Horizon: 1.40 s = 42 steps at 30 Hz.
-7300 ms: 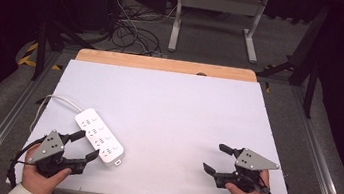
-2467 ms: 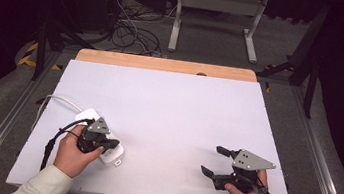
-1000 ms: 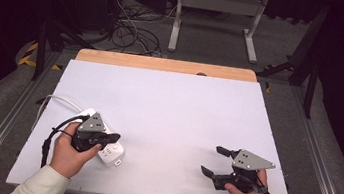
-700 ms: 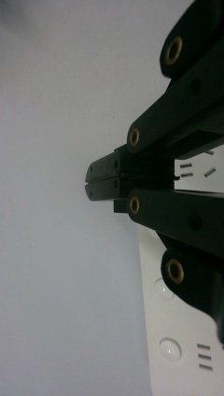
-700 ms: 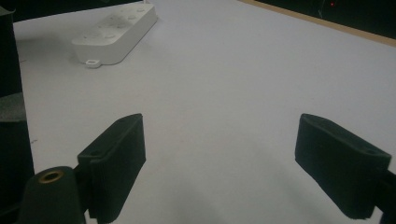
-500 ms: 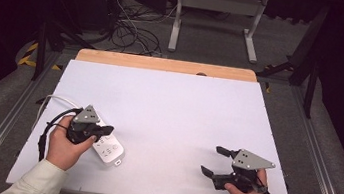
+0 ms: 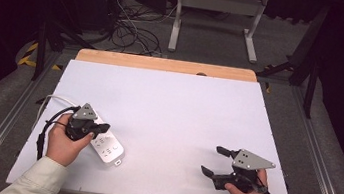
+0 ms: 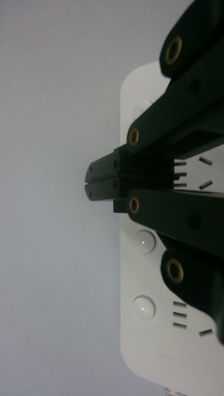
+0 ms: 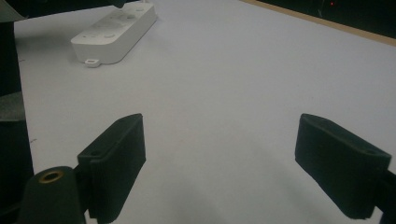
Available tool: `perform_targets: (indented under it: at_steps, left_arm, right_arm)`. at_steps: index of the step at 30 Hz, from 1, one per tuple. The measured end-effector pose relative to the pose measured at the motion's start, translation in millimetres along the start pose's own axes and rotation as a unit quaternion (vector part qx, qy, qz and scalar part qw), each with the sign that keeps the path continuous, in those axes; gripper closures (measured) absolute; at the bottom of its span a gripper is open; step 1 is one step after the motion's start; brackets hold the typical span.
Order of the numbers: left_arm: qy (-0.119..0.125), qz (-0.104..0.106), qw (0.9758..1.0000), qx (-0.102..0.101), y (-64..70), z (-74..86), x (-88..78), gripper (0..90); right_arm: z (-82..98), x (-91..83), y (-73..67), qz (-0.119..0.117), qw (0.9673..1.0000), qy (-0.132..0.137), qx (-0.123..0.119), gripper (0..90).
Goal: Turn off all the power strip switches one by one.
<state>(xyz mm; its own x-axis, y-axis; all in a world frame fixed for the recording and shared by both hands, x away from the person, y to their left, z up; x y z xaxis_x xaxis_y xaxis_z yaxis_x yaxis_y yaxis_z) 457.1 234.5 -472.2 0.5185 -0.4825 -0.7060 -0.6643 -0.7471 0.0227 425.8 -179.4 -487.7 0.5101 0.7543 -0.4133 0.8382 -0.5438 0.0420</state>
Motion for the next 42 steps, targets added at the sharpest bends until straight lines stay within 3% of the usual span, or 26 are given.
perform_targets:
  at_steps: [10, 21, 42]
  left_arm:
    - [-0.02, 0.017, 0.9996, -0.008, 2.8, 5.0, 5.6, 90.0]
    - [-0.04, 0.022, 0.9989, -0.007, 3.4, 8.3, 12.3, 90.0]
    - [-0.042, 0.021, 0.9989, -0.007, 2.2, 12.8, 16.3, 90.0]
  right_arm:
    - [-0.2, -0.5, -0.1, -0.001, 1.0, 0.001, 0.0, 16.9]
    - [-0.1, -0.4, -0.2, -0.001, 1.0, 0.0, -0.001, 16.8]
    - [-0.5, -0.9, -0.6, 0.0, 1.0, 0.001, -0.004, 16.7]
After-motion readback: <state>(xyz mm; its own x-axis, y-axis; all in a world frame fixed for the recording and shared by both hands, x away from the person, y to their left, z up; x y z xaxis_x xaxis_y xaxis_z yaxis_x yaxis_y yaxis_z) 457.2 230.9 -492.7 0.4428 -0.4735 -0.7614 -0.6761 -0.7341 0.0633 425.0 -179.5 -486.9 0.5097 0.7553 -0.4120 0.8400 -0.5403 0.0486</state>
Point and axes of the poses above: each handheld gripper's, and its own axes: x roughly forward along the jaws, z roughly out of its underside, y roughly to its right, the point moved 5 cm from there along x, roughly forward along the jaws, and after that the axes turned 2 degrees about -x, right-handed, at the moved point
